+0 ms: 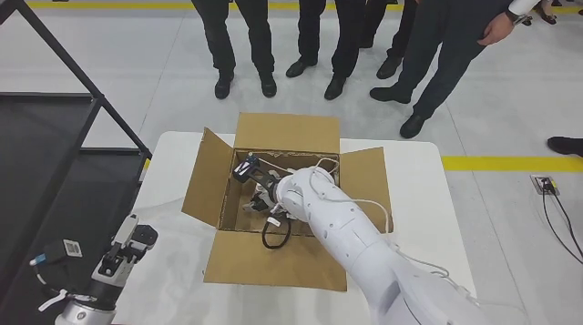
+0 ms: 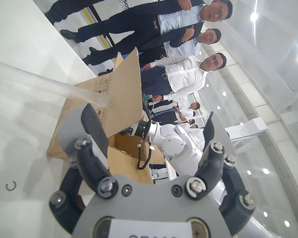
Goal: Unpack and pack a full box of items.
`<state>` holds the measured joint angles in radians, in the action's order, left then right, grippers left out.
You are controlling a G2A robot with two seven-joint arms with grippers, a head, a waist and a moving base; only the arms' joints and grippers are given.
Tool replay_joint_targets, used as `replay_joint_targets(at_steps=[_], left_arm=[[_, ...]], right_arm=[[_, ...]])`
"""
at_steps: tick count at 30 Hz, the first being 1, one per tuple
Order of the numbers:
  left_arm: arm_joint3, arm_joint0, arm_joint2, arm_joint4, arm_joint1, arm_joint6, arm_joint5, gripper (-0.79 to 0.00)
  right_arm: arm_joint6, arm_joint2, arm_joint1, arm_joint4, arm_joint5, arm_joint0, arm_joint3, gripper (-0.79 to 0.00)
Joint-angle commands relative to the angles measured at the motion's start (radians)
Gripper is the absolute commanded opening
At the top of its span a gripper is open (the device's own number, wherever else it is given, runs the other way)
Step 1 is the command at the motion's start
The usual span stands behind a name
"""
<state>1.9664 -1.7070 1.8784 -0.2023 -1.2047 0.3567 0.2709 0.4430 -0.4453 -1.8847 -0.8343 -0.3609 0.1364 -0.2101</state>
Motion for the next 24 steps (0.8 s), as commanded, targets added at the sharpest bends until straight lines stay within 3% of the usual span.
replay_joint_targets(at_steps=[1,5,6,7,8,14,18,21,24], left_arm=[[0.001,0.0,-0.001,0.003,0.0,-0.001,0.001,0.0],[0.0,-0.005,0.003,0.002,-0.001,-0.008,0.003,0.0],[0.0,-0.007,0.004,0.001,-0.001,-0.009,0.004,0.0],[-0.001,-0.008,0.005,0.001,-0.001,-0.011,0.005,0.0],[-0.001,-0.009,0.005,0.0,-0.001,-0.011,0.004,0.0],[0.001,-0.01,0.004,0.003,-0.002,-0.014,0.003,0.0],[0.002,-0.007,0.002,0.007,-0.002,-0.014,0.002,0.0],[0.002,-0.005,0.001,0.008,-0.002,-0.015,0.002,0.0],[0.001,-0.004,0.001,0.008,-0.002,-0.014,0.001,0.0]], right_arm=[[-0.005,-0.002,0.003,-0.007,0.008,0.004,-0.009,0.0],[-0.005,-0.007,0.01,-0.02,0.02,0.01,-0.019,-0.003],[-0.004,-0.009,0.012,-0.022,0.021,0.011,-0.021,-0.092],[-0.002,-0.01,0.013,-0.023,0.019,0.013,-0.023,-0.302],[0.0,-0.013,0.015,-0.024,0.018,0.014,-0.025,-0.409],[0.007,-0.024,0.023,-0.031,0.01,0.02,-0.04,-0.594],[0.007,-0.033,0.028,-0.035,0.01,0.024,-0.049,-0.628],[0.005,-0.039,0.032,-0.041,0.012,0.026,-0.054,-0.77],[-0.005,-0.046,0.037,-0.046,0.007,0.023,-0.065,-0.785]])
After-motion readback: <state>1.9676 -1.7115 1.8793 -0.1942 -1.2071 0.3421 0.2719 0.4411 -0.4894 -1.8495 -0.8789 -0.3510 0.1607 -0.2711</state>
